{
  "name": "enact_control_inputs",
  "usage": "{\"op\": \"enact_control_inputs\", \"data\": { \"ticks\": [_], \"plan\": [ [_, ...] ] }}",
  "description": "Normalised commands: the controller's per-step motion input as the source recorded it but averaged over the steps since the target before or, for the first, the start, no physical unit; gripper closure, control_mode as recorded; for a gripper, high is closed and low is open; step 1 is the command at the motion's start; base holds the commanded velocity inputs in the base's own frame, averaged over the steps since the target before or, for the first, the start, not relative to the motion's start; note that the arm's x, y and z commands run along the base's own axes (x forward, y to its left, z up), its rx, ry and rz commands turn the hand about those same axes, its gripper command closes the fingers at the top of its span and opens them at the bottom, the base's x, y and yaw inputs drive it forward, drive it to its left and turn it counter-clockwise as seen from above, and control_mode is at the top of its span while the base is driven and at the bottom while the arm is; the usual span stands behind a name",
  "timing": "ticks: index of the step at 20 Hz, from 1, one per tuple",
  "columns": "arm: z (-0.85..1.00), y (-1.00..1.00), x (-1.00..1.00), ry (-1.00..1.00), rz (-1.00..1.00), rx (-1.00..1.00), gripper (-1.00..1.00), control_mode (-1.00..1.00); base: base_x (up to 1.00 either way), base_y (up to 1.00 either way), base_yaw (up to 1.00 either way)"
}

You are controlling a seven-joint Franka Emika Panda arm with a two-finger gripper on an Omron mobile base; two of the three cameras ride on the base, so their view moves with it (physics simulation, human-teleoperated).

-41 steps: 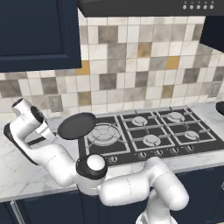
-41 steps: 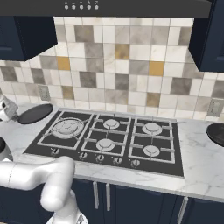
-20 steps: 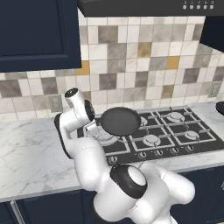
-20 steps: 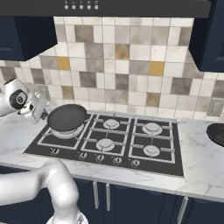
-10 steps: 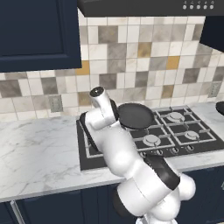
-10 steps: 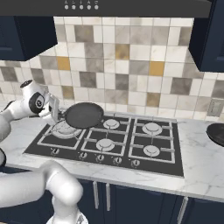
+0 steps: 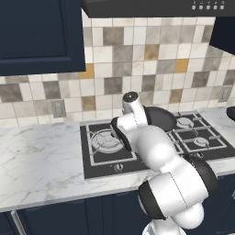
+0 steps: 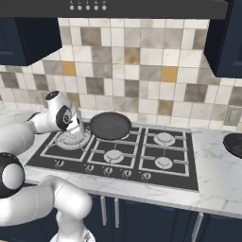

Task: Place both pans onto different burners. Then place the corn and the shrimp on different pans.

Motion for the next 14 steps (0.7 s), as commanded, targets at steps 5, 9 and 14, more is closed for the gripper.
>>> {"op": "enact_control_inputs", "data": {
  "ticks": [5, 9, 14],
  "plan": [
    [0.0, -0.78, 0.01, 0.0, 0.05, 0.0, 1.0, -1.0, 0.0, 0.0, 0.0],
    [0.0, -0.81, 0.01, 0.0, 0.01, 0.0, 1.0, -1.0, 0.0, 0.0, 0.0],
    [0.0, -0.78, 0.02, 0.0, 0.0, -0.02, 1.0, -1.0, 0.0, 0.0, 0.0]
  ]
}}
